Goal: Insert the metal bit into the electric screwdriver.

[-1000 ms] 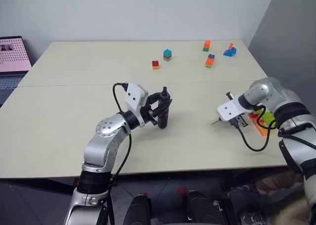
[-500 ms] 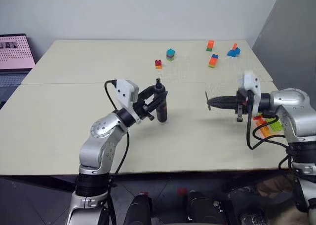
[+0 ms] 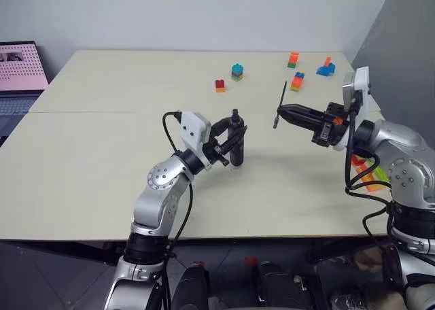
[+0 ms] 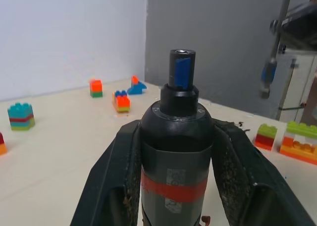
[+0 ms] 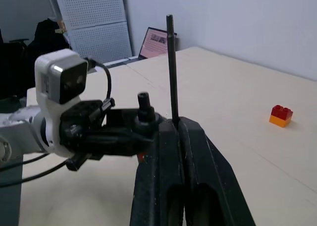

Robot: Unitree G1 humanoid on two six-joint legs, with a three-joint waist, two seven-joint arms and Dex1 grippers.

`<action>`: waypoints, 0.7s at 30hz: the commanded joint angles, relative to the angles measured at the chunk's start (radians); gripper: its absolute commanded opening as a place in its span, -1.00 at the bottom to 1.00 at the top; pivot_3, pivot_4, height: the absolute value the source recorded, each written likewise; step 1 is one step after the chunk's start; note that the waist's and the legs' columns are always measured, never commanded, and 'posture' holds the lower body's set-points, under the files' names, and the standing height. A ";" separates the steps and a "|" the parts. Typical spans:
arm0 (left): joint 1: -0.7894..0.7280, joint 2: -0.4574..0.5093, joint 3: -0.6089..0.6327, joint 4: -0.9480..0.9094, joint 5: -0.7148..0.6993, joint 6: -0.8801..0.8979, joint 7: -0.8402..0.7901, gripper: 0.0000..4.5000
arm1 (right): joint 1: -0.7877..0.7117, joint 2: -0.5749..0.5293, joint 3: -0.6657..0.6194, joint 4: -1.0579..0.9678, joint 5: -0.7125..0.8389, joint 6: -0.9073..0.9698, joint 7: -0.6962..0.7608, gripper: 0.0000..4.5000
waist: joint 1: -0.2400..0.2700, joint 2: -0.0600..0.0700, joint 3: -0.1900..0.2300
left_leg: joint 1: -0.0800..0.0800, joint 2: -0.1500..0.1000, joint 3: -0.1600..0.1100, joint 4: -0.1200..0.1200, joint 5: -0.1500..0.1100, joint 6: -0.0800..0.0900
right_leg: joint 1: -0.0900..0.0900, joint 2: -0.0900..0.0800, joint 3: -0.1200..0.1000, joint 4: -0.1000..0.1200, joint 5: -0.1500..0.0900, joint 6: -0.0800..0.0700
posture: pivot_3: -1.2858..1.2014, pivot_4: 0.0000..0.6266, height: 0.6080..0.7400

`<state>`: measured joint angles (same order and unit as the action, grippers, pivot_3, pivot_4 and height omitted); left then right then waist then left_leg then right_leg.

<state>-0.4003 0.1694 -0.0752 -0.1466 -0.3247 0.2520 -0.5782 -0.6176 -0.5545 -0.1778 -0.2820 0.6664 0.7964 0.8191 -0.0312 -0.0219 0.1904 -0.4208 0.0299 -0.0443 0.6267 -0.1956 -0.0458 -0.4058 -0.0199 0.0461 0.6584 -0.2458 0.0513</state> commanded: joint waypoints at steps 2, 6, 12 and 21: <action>0.008 -0.023 -0.015 -0.037 0.024 -0.051 0.028 -0.27 | -0.043 0.019 -0.015 -0.057 0.045 -0.005 -0.057 -1.00 | 0.000 0.000 0.000 | 0.000 0.000 0.000 0.000 0.000 0.000 | 0.000 0.000 0.000 0.000 0.000 0.000 | 0.03 -0.52 1.00; 0.030 -0.057 -0.033 -0.055 0.050 -0.064 0.078 -0.27 | -0.069 0.057 0.001 -0.074 0.041 -0.019 -0.127 -1.00 | -0.001 0.000 0.000 | 0.000 0.000 0.000 0.000 0.000 0.000 | 0.000 0.000 0.000 0.000 0.000 0.000 | 0.03 -0.52 1.00; 0.038 -0.113 -0.048 -0.055 0.135 -0.130 0.194 -0.27 | -0.118 0.116 0.052 -0.122 -0.001 -0.017 -0.257 -1.00 | 0.000 0.000 0.000 | 0.000 0.000 0.000 0.000 0.000 0.000 | 0.000 0.000 0.000 0.000 0.000 0.000 | 0.03 -0.52 1.00; 0.026 -0.160 -0.058 0.003 0.240 -0.217 0.313 -0.27 | -0.177 0.215 0.132 -0.161 -0.040 0.037 -0.446 -1.00 | 0.001 0.000 0.000 | 0.000 0.000 -0.001 0.000 0.000 0.000 | 0.000 0.000 0.000 0.000 0.000 0.000 | 0.03 -0.52 1.00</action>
<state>-0.3541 0.0267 -0.1228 -0.1357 -0.1031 0.0832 -0.2860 -0.7619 -0.3464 -0.0510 -0.4093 0.6366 0.8332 0.4030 -0.0299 -0.0219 0.1904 -0.4213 0.0300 -0.0449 0.6266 -0.1956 -0.0457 -0.4062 -0.0197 0.0458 0.6580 -0.2458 0.0513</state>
